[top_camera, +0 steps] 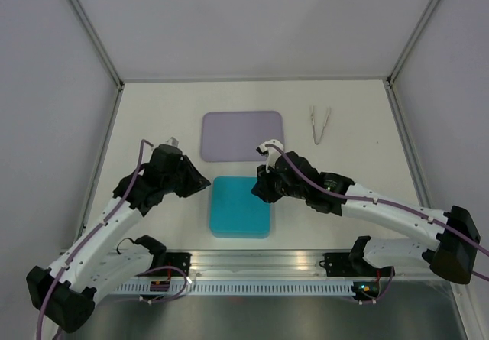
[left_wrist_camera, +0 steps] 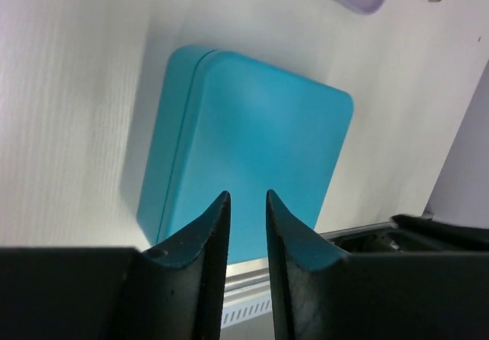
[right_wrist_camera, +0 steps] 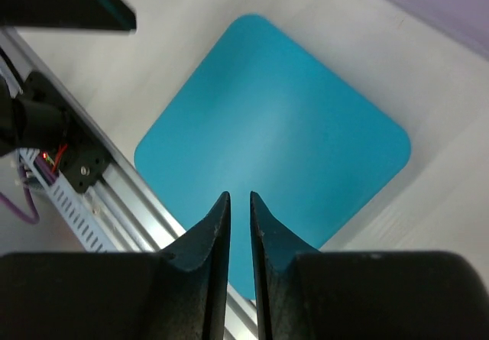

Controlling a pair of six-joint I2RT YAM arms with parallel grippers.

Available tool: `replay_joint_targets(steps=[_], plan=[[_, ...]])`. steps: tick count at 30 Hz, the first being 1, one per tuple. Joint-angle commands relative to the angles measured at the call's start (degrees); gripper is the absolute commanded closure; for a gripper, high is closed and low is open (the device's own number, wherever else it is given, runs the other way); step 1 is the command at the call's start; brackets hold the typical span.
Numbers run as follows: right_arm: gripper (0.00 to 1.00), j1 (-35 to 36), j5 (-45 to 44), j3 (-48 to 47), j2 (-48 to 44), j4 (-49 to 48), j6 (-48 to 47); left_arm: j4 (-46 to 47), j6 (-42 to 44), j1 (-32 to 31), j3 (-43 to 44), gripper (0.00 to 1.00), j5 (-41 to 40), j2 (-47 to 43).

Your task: Pack the chocolate

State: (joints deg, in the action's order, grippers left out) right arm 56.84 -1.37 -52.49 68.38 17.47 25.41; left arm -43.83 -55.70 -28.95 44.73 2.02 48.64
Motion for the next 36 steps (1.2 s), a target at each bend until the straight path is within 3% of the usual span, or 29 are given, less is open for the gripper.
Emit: replay_joint_targets(steps=[1, 7, 14, 21, 26, 36], plan=[[0.80, 1.4, 5.7, 4.6, -0.5, -1.7, 0.2, 5.8, 4.8, -0.2, 1.2, 0.69, 1.9, 4.2], [0.81, 1.7, 7.3, 15.6, 2.5, -6.5, 8.0, 11.7, 5.7, -1.0, -3.0, 0.73, 6.7, 18.1], [0.82, 1.5, 3.4, 18.3, 4.4, -7.1, 11.0, 12.5, 5.4, -1.2, -9.3, 0.74, 3.1, 19.1], [0.80, 1.5, -3.2, 10.5, -1.6, -3.1, 7.6, 9.5, 6.7, -1.2, -2.0, 0.71, 0.1, 11.1], [0.80, 1.4, -4.3, 3.6, -0.1, -5.4, 6.6, 8.5, 7.5, -1.2, -0.2, 0.70, 4.1, 3.9], [0.82, -1.8, 0.8, 1.6, 18.2, -16.9, 8.9, 8.8, 2.7, -1.7, -21.7, 0.71, 10.9, -5.5]])
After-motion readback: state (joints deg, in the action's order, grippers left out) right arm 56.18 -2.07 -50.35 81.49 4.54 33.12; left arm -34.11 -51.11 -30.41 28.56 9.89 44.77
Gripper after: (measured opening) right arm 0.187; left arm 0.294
